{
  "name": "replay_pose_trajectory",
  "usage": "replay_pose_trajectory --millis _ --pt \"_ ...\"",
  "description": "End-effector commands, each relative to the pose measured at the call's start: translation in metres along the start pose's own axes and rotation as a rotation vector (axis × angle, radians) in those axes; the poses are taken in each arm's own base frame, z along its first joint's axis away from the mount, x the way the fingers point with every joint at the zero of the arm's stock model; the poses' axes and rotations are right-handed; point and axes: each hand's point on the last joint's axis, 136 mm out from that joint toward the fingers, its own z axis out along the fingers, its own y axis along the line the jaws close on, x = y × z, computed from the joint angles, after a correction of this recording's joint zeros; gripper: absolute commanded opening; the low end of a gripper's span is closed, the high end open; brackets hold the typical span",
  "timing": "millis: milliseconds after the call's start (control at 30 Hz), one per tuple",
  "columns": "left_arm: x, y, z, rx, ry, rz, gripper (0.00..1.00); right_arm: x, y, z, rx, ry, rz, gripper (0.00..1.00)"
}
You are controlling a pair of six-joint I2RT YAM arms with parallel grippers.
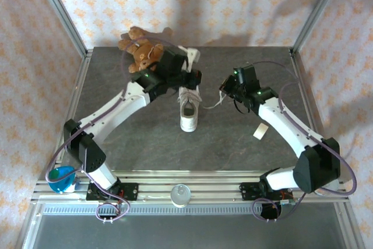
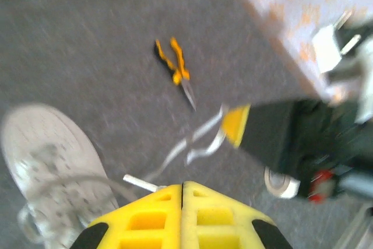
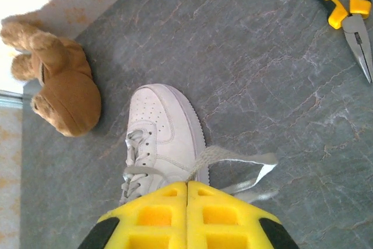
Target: Tie the shoes
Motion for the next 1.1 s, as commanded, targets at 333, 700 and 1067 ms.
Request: replay_pose_trajectory --millis 333,700,1067 --pt "-0.146 -0.016 -0.117 0.062 -0.35 0.01 0.0 -0.013 0.038 -0.019 -0.088 0.04 -0.245 0.0" --pt "-0.159 -0.034 -0.09 0.214 -0.372 -0.057 0.0 -0.009 0.096 -0.045 -0.339 0.122 -0.282 0.0" --pt "-0.153 -0.04 -0.074 0.243 -0.323 -0.072 0.0 0.002 0.126 -0.062 -0.345 0.093 -0.348 0.0"
